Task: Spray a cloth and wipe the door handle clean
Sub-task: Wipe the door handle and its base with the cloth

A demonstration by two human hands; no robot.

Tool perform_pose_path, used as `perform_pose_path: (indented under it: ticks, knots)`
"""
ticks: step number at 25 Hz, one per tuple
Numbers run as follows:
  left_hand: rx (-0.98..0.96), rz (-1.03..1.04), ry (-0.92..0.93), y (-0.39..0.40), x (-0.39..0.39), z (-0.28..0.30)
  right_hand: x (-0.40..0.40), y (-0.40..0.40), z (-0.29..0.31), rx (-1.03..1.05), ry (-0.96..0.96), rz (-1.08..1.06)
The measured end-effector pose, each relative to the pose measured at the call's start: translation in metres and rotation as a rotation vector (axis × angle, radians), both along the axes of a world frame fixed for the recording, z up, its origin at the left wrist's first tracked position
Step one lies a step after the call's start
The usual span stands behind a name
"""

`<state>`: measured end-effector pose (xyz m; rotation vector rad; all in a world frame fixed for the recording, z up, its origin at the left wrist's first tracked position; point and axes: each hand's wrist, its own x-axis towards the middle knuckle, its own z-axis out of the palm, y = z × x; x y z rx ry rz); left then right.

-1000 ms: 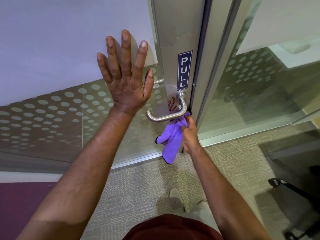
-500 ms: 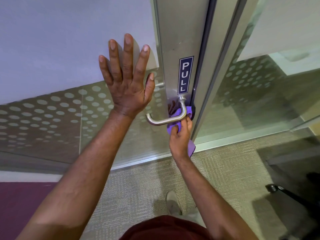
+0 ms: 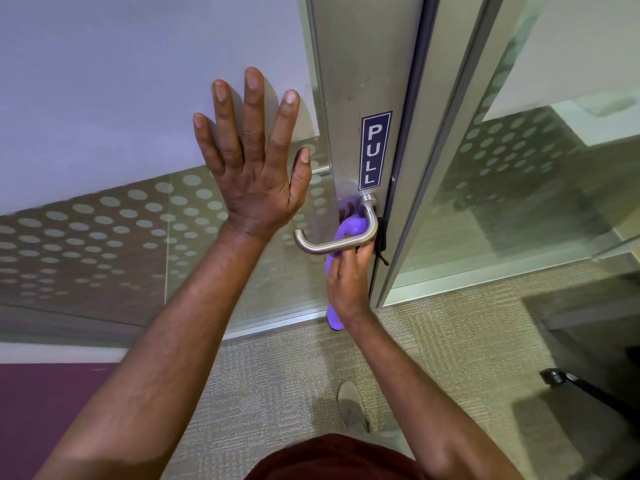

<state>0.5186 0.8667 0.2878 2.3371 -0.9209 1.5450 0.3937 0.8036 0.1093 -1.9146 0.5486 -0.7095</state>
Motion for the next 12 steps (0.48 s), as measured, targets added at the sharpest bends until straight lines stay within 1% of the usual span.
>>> perform_pose_path:
  ticks: [3, 5, 7, 10, 12]
  knots:
    - [0.002, -0.001, -0.002, 0.0, 0.0, -0.001, -0.002, 0.001, -0.004, -0.171, 0.008, -0.03]
    - [0.007, -0.002, -0.005, 0.001, 0.0, -0.001, 0.001, 0.004, -0.013, -0.369, 0.039, -0.064]
    - [0.01, -0.006, -0.006, 0.001, 0.001, -0.001, 0.006, 0.002, -0.021, -0.502, 0.076, -0.077]
    - [0.014, -0.021, -0.003, 0.001, 0.0, -0.001, 0.012, -0.002, -0.025, -0.571, 0.105, -0.102]
    - [0.013, -0.031, -0.009, 0.001, 0.0, -0.002, 0.015, -0.006, -0.02, -0.609, 0.05, -0.07]
